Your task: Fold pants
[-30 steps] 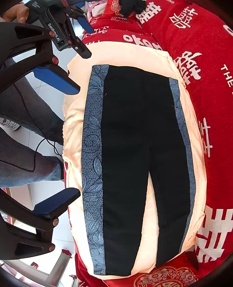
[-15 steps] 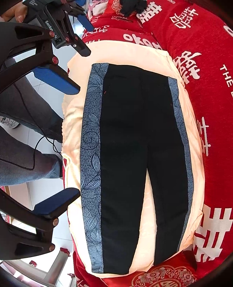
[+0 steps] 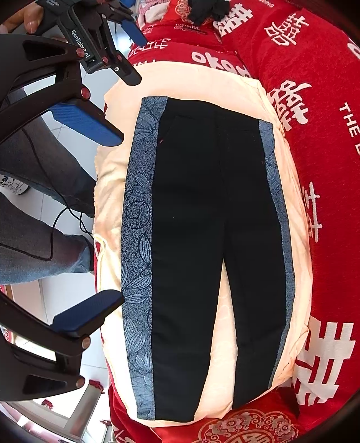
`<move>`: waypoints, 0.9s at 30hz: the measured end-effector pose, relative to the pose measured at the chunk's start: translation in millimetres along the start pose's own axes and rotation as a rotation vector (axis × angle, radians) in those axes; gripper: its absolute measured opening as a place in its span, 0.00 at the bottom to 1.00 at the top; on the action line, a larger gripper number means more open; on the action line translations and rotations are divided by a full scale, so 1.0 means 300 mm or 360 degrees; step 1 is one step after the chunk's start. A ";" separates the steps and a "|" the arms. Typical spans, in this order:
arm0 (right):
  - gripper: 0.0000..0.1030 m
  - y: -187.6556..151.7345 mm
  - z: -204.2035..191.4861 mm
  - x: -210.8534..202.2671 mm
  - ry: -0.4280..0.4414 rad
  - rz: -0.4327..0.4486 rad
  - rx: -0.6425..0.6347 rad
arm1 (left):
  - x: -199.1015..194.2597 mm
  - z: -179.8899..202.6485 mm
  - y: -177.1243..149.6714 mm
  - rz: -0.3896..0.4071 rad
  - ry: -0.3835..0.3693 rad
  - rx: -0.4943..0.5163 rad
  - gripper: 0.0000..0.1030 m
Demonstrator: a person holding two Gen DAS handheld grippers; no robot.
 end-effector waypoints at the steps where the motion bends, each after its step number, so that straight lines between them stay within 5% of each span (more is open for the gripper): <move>1: 1.00 0.001 0.001 -0.001 0.0001 0.0002 -0.0005 | -0.003 0.002 0.000 0.0001 0.0003 -0.0001 1.00; 27: 1.00 -0.027 0.130 -0.074 0.0072 0.0042 -0.0086 | -0.106 0.097 -0.103 0.0007 0.0062 -0.0138 1.00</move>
Point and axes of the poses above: each gripper's, at about its wrist camera, not at the fingertips, and x roughly the way its jaws point, z to its right, y to its top, the point moved 5 cm from there along x, roughly the way its jaws point, and after that the axes turned 4 degrees about x, right-handed, at the moved point
